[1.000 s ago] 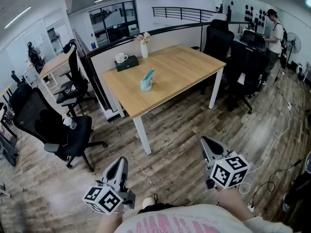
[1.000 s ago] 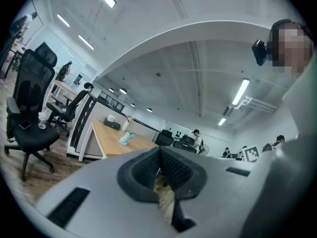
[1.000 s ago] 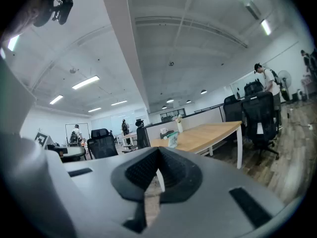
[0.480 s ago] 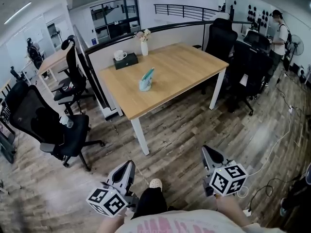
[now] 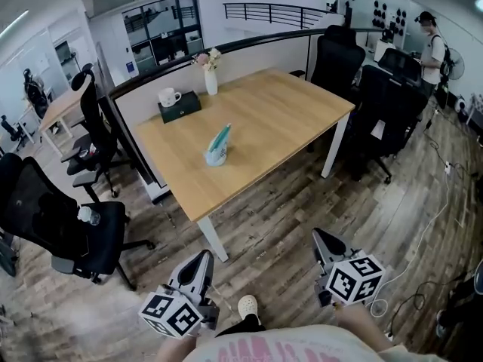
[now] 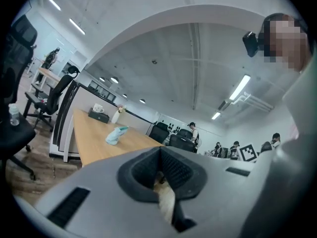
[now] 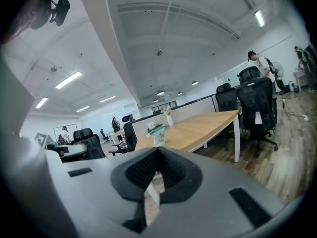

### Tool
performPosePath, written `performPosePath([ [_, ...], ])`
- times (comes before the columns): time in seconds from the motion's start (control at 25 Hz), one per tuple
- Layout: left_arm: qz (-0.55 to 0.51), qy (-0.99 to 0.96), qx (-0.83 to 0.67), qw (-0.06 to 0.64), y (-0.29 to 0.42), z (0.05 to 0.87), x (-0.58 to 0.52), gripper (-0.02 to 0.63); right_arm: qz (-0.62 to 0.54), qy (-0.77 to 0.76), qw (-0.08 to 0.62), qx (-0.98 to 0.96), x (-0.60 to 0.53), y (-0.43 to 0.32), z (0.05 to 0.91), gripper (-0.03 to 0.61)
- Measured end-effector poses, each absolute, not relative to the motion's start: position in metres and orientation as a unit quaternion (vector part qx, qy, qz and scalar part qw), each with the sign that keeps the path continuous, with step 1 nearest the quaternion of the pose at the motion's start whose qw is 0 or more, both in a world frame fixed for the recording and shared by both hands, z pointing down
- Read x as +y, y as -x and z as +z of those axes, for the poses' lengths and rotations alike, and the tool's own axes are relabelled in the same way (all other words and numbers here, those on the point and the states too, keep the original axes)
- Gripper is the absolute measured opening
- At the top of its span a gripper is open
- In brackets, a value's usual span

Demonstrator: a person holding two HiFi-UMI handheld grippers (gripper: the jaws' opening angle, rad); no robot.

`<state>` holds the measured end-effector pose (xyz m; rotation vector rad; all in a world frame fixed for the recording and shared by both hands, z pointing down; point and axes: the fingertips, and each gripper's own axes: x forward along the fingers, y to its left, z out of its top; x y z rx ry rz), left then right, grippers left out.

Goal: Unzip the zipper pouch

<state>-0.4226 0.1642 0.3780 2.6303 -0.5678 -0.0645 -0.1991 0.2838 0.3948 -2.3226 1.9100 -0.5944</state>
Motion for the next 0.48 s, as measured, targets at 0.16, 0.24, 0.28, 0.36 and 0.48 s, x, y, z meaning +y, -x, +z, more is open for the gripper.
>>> performPosePath([
  [0.16,-0.025,-0.954,-0.205,0.216,0.394,0.368,0.097,0.002,-0.175,0.765,0.042,0.618,0.223,0.165,0.376,-0.003],
  [0.24,-0.028,-0.956,-0.202,0.212,0.377,0.363,0.065,0.002,-0.165,0.768,0.045,0.618,0.195,0.149,0.369,-0.003],
  [0.28,-0.028,-0.957,-0.2,0.209,0.369,0.36,0.051,0.002,-0.163,0.768,0.047,0.618,0.181,0.142,0.367,-0.002],
  [0.36,-0.03,-0.959,-0.196,0.201,0.354,0.356,0.028,0.002,-0.161,0.768,0.051,0.618,0.157,0.131,0.366,-0.003],
  [0.48,-0.032,-0.961,-0.191,0.2,0.336,0.358,0.002,0.002,-0.165,0.766,0.052,0.619,0.128,0.118,0.372,-0.002],
])
